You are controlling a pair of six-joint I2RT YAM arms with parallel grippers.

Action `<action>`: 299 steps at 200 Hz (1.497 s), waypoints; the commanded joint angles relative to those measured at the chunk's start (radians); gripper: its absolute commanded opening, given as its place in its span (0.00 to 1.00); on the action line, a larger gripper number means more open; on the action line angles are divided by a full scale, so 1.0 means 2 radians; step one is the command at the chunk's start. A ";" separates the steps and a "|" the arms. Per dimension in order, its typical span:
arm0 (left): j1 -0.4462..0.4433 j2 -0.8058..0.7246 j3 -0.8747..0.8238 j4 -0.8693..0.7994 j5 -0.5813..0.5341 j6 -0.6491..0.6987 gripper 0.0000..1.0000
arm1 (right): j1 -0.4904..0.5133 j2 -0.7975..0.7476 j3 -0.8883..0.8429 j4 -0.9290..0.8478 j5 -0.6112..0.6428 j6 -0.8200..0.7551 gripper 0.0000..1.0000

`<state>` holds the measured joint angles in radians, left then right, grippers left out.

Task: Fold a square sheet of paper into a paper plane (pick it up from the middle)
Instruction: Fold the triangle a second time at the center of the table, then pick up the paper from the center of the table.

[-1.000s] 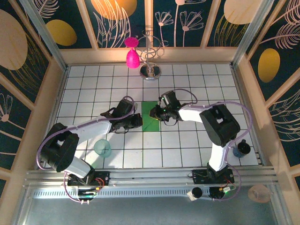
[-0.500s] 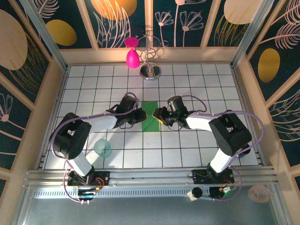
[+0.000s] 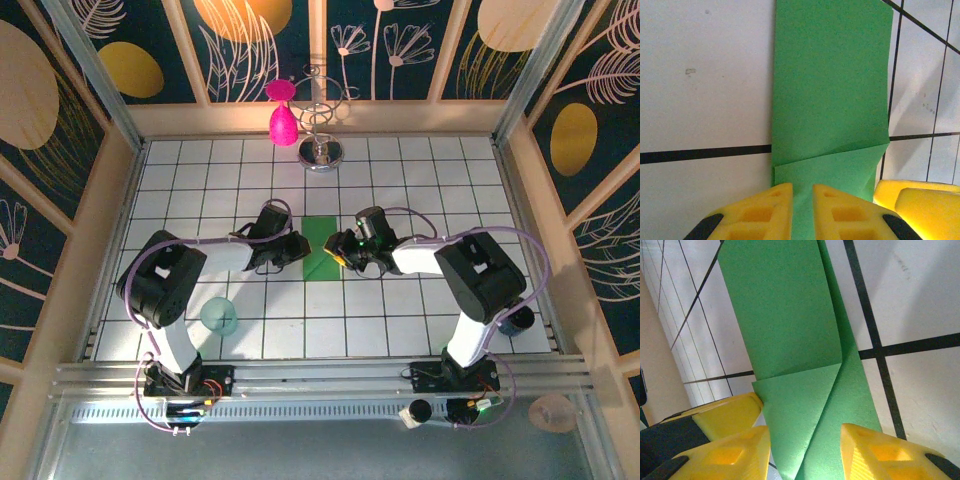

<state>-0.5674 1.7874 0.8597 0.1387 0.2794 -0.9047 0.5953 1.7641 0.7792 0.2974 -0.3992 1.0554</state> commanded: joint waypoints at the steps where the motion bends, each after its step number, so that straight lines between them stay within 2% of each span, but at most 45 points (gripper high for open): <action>1: 0.004 0.004 -0.008 0.016 -0.003 -0.011 0.19 | 0.001 0.012 0.015 0.020 -0.012 0.005 0.40; 67: 0.005 0.007 -0.015 0.016 -0.005 -0.013 0.20 | 0.002 0.028 0.017 0.042 -0.027 0.011 0.37; 108: 0.005 0.007 -0.019 0.018 -0.005 -0.016 0.20 | 0.004 0.037 0.015 0.065 -0.044 0.017 0.32; 187: 0.005 0.009 -0.021 0.017 -0.006 -0.016 0.20 | 0.008 0.054 0.013 0.078 -0.046 0.018 0.31; 260: 0.009 0.005 -0.016 0.016 0.001 -0.016 0.20 | 0.008 0.064 0.016 0.101 -0.047 0.012 0.15; 290: 0.018 -0.023 -0.016 0.013 0.004 -0.013 0.20 | 0.006 0.045 0.011 0.104 -0.031 -0.003 0.08; 299: 0.023 -0.033 -0.023 0.030 0.022 -0.012 0.23 | 0.005 0.035 0.005 0.111 -0.027 -0.011 0.06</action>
<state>-0.5461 1.7836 0.8299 0.1608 0.2810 -0.9264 0.6037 1.8835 0.7963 0.4755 -0.4789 1.0756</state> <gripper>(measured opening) 0.208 0.076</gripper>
